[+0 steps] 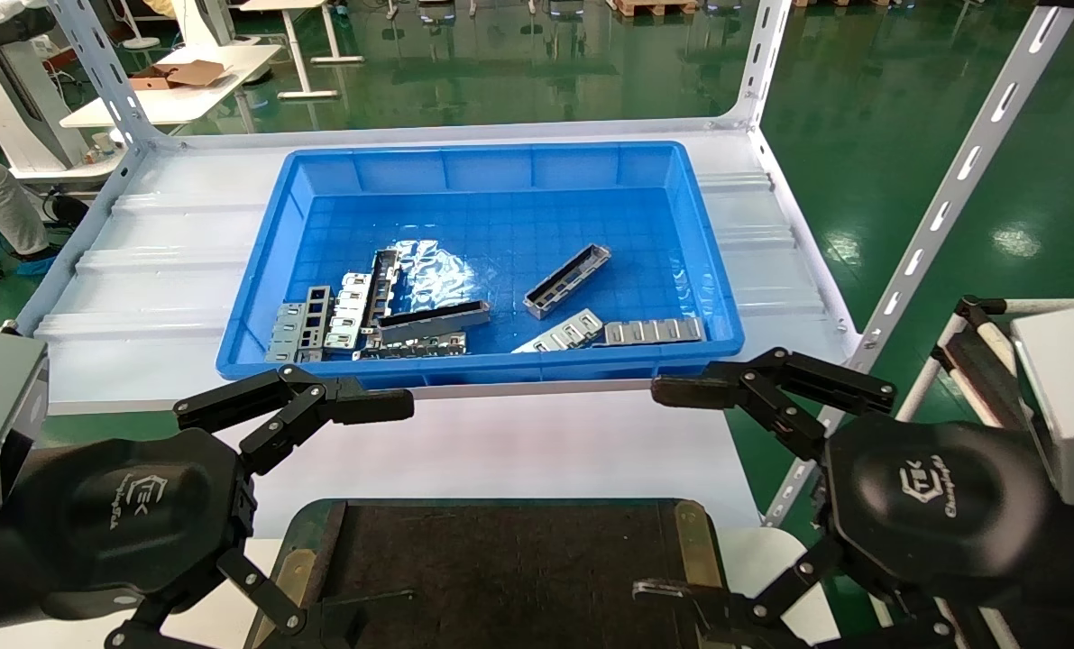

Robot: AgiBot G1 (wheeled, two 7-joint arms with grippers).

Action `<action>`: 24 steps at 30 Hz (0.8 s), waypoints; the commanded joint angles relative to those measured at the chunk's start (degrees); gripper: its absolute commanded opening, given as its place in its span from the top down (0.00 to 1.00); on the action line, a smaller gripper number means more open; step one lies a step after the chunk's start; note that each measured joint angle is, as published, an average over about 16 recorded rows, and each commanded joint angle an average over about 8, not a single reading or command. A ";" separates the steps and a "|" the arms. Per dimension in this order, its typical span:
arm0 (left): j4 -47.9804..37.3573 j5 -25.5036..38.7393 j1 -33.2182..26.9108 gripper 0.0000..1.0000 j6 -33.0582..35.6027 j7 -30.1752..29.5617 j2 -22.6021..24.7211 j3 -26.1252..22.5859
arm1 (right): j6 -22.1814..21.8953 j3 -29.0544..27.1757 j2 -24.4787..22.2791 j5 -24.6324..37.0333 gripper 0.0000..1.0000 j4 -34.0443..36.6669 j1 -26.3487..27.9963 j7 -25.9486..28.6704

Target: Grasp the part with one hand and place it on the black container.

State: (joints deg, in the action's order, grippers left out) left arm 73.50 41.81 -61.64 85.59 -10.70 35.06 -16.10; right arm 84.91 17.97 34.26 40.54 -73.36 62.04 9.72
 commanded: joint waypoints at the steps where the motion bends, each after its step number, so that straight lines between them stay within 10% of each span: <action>1: 0.00 0.00 0.00 0.00 0.00 0.00 0.00 0.00 | 0.00 0.00 0.00 0.00 0.00 0.00 0.00 0.00; 24: 0.00 0.00 0.00 0.00 0.00 0.00 0.00 0.00 | 0.00 0.00 0.00 0.00 0.00 0.00 0.00 0.00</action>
State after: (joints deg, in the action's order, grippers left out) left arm 73.50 41.81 -61.64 85.59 -10.70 35.06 -16.10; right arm 84.91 17.97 34.26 40.54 -73.36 62.04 9.72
